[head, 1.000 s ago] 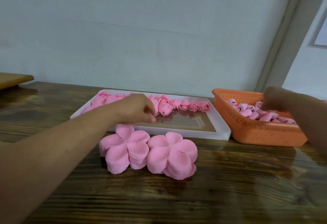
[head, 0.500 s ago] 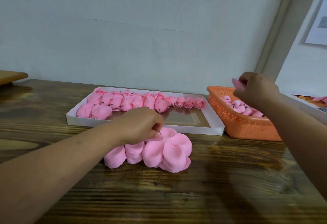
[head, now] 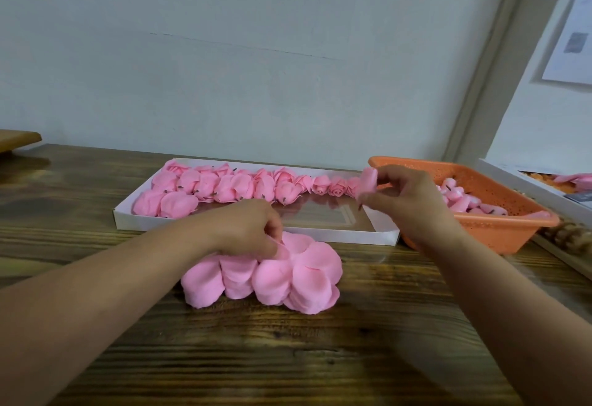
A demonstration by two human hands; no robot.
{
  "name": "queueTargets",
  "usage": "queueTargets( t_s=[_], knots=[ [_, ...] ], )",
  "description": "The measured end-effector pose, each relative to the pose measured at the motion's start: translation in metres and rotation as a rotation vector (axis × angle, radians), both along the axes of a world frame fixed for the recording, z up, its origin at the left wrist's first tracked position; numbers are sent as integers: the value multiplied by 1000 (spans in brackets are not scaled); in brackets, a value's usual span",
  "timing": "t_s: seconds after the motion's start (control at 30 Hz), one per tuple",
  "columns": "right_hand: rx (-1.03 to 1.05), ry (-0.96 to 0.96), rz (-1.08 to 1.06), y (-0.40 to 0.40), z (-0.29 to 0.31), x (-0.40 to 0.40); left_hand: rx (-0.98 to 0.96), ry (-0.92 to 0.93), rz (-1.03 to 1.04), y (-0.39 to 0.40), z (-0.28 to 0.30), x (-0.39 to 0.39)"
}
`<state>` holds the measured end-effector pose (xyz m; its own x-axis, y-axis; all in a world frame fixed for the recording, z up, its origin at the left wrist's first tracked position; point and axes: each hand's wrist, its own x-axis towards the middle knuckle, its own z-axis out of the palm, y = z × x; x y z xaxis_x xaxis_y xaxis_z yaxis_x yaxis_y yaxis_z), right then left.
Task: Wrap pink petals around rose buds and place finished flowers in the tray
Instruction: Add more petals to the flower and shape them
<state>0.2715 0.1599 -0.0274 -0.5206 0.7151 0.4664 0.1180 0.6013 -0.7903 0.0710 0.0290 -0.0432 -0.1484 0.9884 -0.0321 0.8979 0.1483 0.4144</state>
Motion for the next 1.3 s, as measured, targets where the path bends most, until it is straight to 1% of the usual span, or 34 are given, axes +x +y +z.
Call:
queueTargets(
  t_s=[0.1, 0.13, 0.2, 0.27, 0.37, 0.43, 0.47, 0.63, 0.73, 0.87, 0.97, 1.07, 1.3],
  knots=[
    [-194, 130, 220, -18, -2, -6, 55, -240, 117, -3, 4, 5],
    [-233, 141, 274, -23, -3, -9, 77, -365, 150, -4, 5, 8],
    [-283, 137, 339, -32, -6, -16, 103, -687, 203, -4, 5, 16],
    [-271, 110, 353, -37, -8, -20, 96, -984, 237, -5, 6, 24],
    [-217, 81, 330, -40, -10, -22, 64, -1361, 209, -8, 6, 33],
    [-204, 70, 304, -40, -10, -20, 70, -1556, 182, -11, 4, 37],
    [-198, 64, 292, -40, -10, -18, 75, -1605, 171, -12, 2, 39],
    [-121, 27, 234, -40, -10, -12, 71, -1642, 203, -14, -7, 42],
    [-87, 11, 243, -40, -11, -10, 74, -1640, 176, -16, -8, 45],
    [-62, -22, 233, -38, -13, -8, 143, -1596, 148, -17, -5, 48],
    [-66, -37, 227, -37, -16, -8, 181, -1622, 177, -15, -5, 47],
    [-77, -3, 218, -36, -16, -8, 185, -1631, 197, -14, -7, 46],
    [-102, 159, 181, -38, -12, -9, 148, -1627, 107, -14, -7, 47]
  ],
)
